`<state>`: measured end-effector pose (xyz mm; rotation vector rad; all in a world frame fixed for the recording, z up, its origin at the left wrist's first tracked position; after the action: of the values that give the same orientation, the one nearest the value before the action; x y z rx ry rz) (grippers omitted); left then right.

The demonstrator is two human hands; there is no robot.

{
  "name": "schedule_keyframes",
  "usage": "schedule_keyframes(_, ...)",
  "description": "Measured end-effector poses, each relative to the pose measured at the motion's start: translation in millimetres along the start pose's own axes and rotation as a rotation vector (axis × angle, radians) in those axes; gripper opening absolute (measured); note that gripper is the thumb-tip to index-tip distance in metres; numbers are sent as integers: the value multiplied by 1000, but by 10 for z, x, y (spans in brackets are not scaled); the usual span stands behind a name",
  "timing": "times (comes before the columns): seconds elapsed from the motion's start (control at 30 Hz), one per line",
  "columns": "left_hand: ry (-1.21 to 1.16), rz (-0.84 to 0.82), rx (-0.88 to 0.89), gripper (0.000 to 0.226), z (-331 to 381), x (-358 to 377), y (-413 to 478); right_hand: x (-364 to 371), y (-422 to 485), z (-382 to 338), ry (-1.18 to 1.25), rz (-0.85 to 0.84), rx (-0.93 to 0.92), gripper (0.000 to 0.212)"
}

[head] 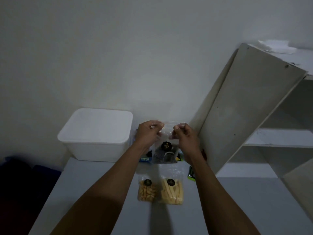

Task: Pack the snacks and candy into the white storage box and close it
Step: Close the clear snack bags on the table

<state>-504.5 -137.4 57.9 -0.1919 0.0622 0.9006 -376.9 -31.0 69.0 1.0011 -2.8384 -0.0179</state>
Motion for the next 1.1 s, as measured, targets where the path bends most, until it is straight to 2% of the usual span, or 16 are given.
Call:
schedule_keyframes(0.07,-37,-25,-109,15,-264,98,35,-62,-20,194,-22,7,61,18)
schedule_keyframes(0.17,-127,-25,-292,8,-796,209,64,-146,-134,631,-95,-76,213,7)
schedule_keyframes(0.23,-147,-9,-374,7,-1154,251,56,-250,-239,1015,-139,-106,323,11)
schedule_keyframes(0.4,14,37,-455,32,-1856,245,-149,-462,-447,1807,-101,51,575,16)
schedule_keyframes(0.47,106,36,-432,43,-2085,212,-231,-497,-462,2027,-102,89,629,14)
schedule_keyframes(0.6,329,31,-433,21,-2340,164,-276,-475,-430,2326,-139,66,685,23)
schedule_keyframes(0.7,473,-1,-404,20,-2418,226,-177,-515,-340,2375,-333,-9,600,36)
schedule_keyframes(0.8,660,-29,-393,21,-2496,293,-50,-601,-210,2309,-475,-94,528,39)
schedule_keyframes(0.93,852,129,-386,24,-2267,358,143,-867,98,2262,-523,-55,494,36)
schedule_keyframes(1.0,936,178,-292,21,-2001,502,340,-1011,253,2244,-548,-36,494,35)
schedule_keyframes(1.1,937,6,-61,22,-1743,983,774,-1226,438,2304,-568,-36,522,34)
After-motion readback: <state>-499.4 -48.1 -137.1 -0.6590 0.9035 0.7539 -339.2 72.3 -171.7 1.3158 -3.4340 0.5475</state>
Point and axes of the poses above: each hand's wrist, its own y-axis towards the middle knuckle, its own x-axis out of the palm, z = x × y, the point moved 8 cm from there along y, towards the middle knuckle, and after that the axes turned 13 degrees about y, right-handed, at the moved point
